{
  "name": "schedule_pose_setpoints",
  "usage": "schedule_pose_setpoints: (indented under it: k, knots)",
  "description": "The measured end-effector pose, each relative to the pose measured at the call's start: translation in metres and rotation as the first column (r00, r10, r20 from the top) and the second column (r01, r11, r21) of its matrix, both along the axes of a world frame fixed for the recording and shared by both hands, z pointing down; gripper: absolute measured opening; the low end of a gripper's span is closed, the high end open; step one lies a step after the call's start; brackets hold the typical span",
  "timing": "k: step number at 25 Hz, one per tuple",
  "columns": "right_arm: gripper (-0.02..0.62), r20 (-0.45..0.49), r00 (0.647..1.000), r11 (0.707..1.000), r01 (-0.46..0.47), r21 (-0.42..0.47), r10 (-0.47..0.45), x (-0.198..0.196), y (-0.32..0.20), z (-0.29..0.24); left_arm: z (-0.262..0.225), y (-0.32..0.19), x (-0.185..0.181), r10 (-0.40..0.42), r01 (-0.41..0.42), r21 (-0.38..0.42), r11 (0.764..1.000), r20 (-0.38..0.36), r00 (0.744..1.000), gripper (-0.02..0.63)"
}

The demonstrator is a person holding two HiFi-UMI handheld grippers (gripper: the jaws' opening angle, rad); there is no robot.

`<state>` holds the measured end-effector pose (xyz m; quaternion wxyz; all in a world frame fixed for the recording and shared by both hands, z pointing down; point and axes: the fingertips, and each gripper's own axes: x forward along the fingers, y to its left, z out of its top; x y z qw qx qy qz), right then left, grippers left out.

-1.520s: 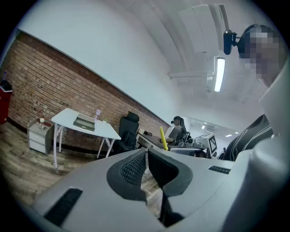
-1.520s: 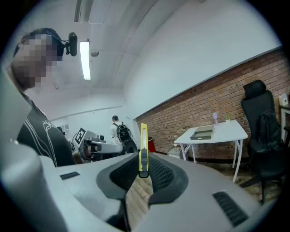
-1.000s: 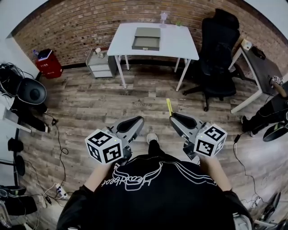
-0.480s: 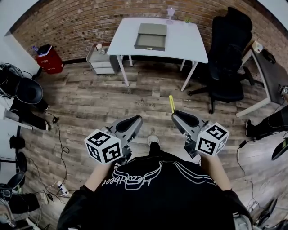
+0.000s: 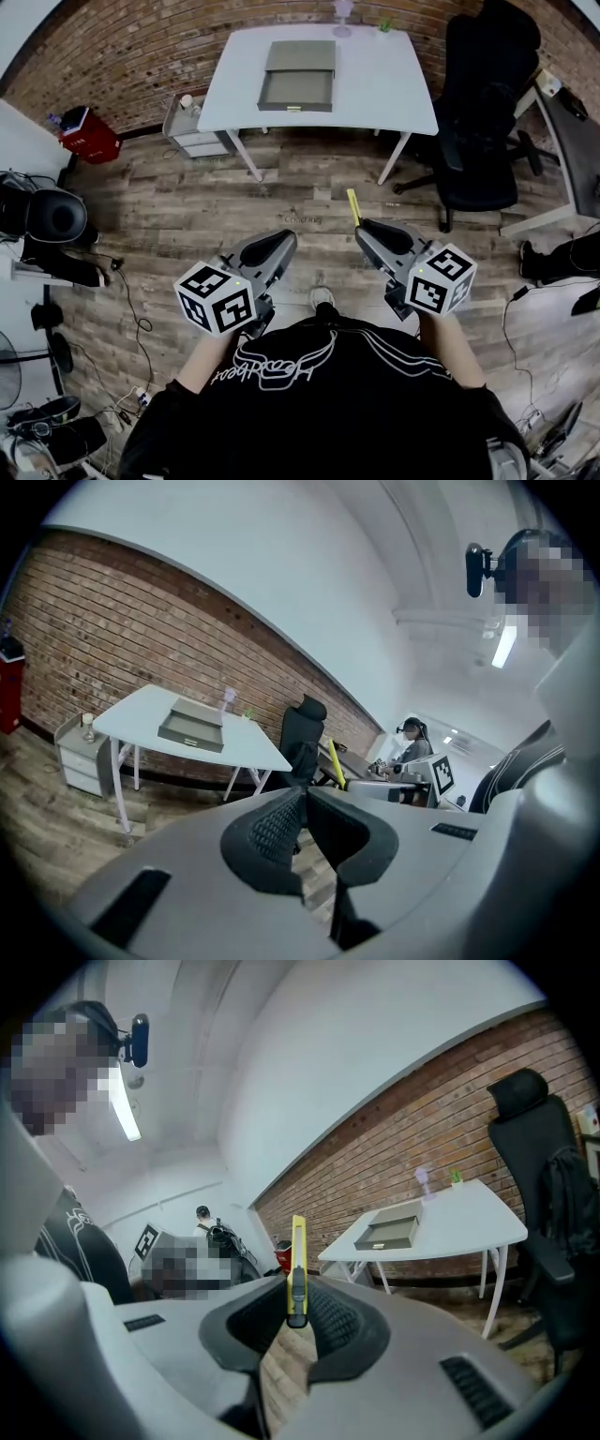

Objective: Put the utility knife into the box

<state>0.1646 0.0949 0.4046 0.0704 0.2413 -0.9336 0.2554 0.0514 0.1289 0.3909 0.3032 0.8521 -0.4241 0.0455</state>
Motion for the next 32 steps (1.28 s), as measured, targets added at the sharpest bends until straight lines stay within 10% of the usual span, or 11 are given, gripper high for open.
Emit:
schedule_pose_setpoints:
  k: [32]
  knots:
    - [0.069, -0.11, 0.992, 0.998, -0.06, -0.002, 0.059, -0.101, -0.234, 0.016, 0.008, -0.242, -0.096, 0.078, -0.078, 0.011, 0.997, -0.046, 0.996, 0.041]
